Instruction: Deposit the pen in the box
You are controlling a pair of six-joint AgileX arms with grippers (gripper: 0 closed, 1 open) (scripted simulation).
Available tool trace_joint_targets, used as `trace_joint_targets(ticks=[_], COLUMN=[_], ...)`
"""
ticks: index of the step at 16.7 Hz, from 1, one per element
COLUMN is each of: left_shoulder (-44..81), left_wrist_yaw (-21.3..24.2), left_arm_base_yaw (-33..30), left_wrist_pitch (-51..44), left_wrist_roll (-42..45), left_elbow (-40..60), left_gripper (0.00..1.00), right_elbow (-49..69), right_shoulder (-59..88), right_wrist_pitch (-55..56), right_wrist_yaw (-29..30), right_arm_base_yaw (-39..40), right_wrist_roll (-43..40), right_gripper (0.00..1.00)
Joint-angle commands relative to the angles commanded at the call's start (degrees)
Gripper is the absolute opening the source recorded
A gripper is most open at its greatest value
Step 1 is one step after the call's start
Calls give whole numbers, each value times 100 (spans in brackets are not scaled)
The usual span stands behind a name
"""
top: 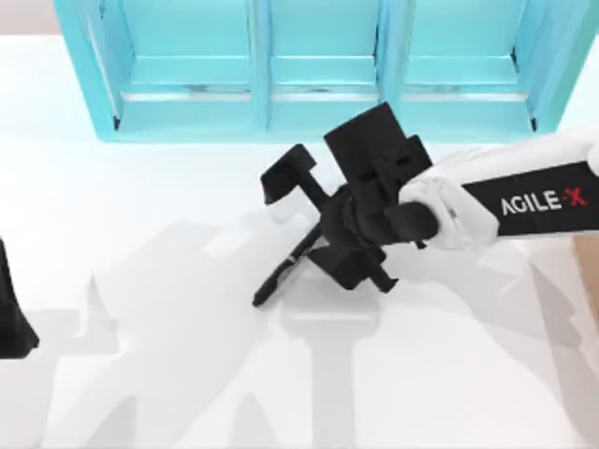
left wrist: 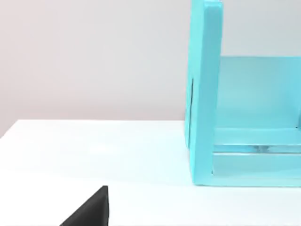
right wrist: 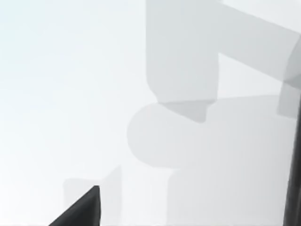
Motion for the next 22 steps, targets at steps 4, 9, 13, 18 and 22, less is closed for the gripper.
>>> trace_joint_targets(ticks=[4,9,13,18,22], left_shoulder=[0,0,0,0,0], left_wrist_yaw=[0,0,0,0,0], left_arm_base_yaw=[0,0,0,0,0], left_wrist_pitch=[0,0,0,0,0], left_wrist_roll=[0,0,0,0,0], left_elbow=[0,0,0,0,0], left_gripper=[100,100,100,100,100], right_elbow=[5,5,5,5,5], right_shoulder=[9,9,9,9,9], right_wrist_pitch=[5,5,5,5,5], right_wrist_yaw=[1,1,1,1,1], right_arm_base_yaw=[1,1,1,1,1], right_wrist_roll=[1,1,1,1,1], right_gripper=[100,62,32,0,0])
